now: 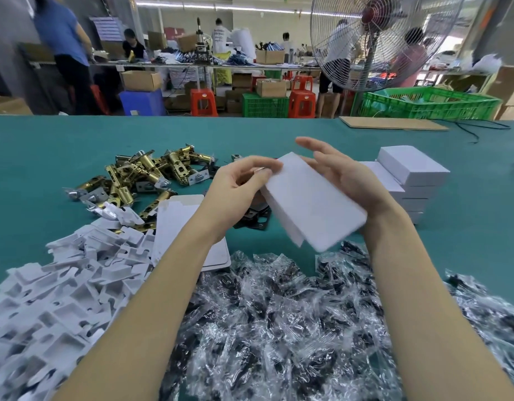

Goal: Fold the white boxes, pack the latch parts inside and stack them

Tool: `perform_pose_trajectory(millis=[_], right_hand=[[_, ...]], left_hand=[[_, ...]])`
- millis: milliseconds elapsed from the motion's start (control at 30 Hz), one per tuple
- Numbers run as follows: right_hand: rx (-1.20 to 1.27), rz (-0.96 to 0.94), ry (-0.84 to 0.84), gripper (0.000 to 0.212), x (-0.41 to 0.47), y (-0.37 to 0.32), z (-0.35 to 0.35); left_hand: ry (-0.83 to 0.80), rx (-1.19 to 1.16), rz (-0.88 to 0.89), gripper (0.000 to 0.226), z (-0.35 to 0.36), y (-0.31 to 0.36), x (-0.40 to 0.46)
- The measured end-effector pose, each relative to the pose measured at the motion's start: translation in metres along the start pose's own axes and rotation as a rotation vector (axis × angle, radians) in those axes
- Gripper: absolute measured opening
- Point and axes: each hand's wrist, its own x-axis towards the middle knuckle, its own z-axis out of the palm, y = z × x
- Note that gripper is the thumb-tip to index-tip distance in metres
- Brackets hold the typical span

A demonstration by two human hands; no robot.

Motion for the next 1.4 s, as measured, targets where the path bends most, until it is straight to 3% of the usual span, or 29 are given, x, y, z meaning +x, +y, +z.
perform_pose_trajectory(millis=[100,300,467,600,733,933,1067,1200,1300,1400], right_hand=[[0.113,-0.03,-0.05,0.037,-0.001,0.004,-0.004],[-0.092,-0.009,-0.232,0.056,-0.006,0.013,-0.022],[-0.63,-0.013,0.055,0.036,-0.001,0.022,-0.009],[-0.726,0.027,0.121,0.032,0.0,0.029,-0.011],[-0.745,0.093,0.1,0.027,0.003,0.034,-0.017],[-0.74,0.28,-0.016,0.052,0.004,0.045,-0.02],[-0.729,0.24,-0.019,0.041,0.003,0.045,-0.022],[-0.818,0.284,-0.019,0.037,0.003,0.044,-0.015],[-0.984,0.375,-0.047,0.037,0.002,0.037,-0.007],[-1.374,0.454,-0.027,0.041,0.001,0.018,0.003]], left_hand=[[0.08,-0.14,-0.12,0.023,0.005,-0.005,0.001],[0.111,-0.19,-0.318,0.035,0.007,-0.016,0.004],[-0.008,-0.026,-0.494,0.048,0.013,-0.022,0.005],[-0.002,0.291,-0.301,0.033,0.006,-0.024,0.004],[-0.134,0.08,-0.211,0.012,-0.007,-0.02,0.005],[-0.189,0.312,-0.168,0.033,-0.006,-0.038,-0.003],[-0.153,0.443,-0.071,0.028,-0.008,-0.039,-0.001],[-0.131,0.479,-0.08,0.028,-0.008,-0.04,0.002],[-0.14,0.446,-0.117,0.032,-0.008,-0.04,0.001],[-0.149,0.389,-0.134,0.033,-0.008,-0.041,-0.003]])
